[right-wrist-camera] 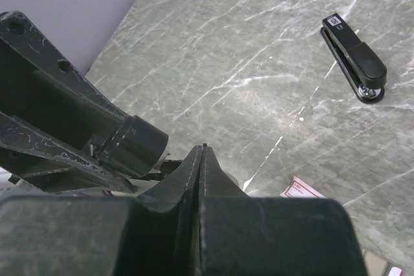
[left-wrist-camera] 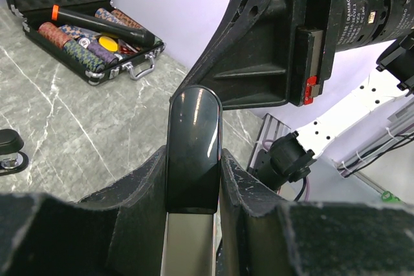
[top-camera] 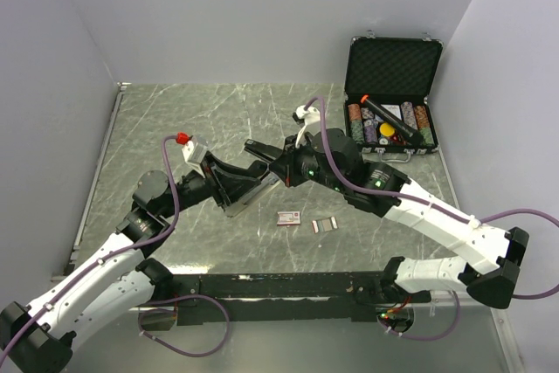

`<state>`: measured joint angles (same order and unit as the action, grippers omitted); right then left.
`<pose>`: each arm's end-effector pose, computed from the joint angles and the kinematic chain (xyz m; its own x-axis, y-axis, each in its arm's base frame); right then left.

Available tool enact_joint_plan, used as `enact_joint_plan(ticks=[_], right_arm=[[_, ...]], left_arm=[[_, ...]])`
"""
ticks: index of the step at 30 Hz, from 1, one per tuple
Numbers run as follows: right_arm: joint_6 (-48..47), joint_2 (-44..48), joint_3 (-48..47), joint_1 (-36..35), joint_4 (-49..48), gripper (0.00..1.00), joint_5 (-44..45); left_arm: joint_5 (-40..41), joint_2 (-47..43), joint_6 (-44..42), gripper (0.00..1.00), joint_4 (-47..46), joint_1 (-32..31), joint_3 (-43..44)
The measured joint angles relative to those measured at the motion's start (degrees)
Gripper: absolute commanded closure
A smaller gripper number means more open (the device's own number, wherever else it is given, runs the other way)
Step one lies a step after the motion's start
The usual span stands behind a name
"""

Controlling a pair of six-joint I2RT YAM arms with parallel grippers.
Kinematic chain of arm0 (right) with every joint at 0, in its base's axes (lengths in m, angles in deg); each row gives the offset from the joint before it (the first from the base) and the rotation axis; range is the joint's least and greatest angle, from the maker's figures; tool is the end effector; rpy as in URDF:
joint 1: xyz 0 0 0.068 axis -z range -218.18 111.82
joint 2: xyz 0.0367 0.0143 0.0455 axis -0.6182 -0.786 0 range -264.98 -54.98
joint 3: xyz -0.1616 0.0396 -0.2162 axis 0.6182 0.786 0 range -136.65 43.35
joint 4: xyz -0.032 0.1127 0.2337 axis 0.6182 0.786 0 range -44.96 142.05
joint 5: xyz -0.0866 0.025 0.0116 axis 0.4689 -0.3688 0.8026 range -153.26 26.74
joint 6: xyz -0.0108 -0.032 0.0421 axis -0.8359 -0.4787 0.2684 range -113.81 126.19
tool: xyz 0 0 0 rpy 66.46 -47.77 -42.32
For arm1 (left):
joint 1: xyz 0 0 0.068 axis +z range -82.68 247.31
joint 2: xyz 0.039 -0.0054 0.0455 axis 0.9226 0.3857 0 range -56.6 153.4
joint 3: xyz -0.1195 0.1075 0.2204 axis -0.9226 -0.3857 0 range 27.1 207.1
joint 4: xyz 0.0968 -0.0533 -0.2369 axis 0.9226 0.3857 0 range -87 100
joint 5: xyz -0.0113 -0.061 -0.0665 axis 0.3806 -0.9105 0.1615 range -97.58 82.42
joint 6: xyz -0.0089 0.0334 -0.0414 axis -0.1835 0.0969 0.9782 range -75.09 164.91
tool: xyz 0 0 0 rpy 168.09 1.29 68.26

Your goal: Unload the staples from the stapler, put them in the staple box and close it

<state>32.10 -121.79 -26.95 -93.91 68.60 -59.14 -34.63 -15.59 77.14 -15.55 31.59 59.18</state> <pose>0.1484 0.2133 0.3934 -0.5174 0.0148 -0.8556 -0.6227 0.6793 0.3883 0.1337 -0.1163 0.3257 -0.3567 -0.3285 -0.8745 0.8201 0.3382 -0.4616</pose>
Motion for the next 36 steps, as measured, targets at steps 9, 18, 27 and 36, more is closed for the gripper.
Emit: enact_joint_plan(ticks=[9,18,27,36], right_arm=[[0.2,0.0,-0.2,0.0,0.0,1.00,0.1],[0.2,0.0,-1.8,-1.0,0.0,1.00,0.5],[0.2,0.0,-2.0,-1.8,0.1,1.00,1.0],[0.4,-0.2,-2.0,-2.8,0.1,1.00,3.2]], left_arm=[[0.2,0.0,-0.1,0.99,0.0,-0.2,0.0],[1.0,0.0,-0.1,0.99,0.0,-0.4,0.0],[1.6,0.1,-0.1,0.99,0.0,-0.5,0.0],[2.2,0.0,0.0,0.99,-0.3,-0.5,0.0]])
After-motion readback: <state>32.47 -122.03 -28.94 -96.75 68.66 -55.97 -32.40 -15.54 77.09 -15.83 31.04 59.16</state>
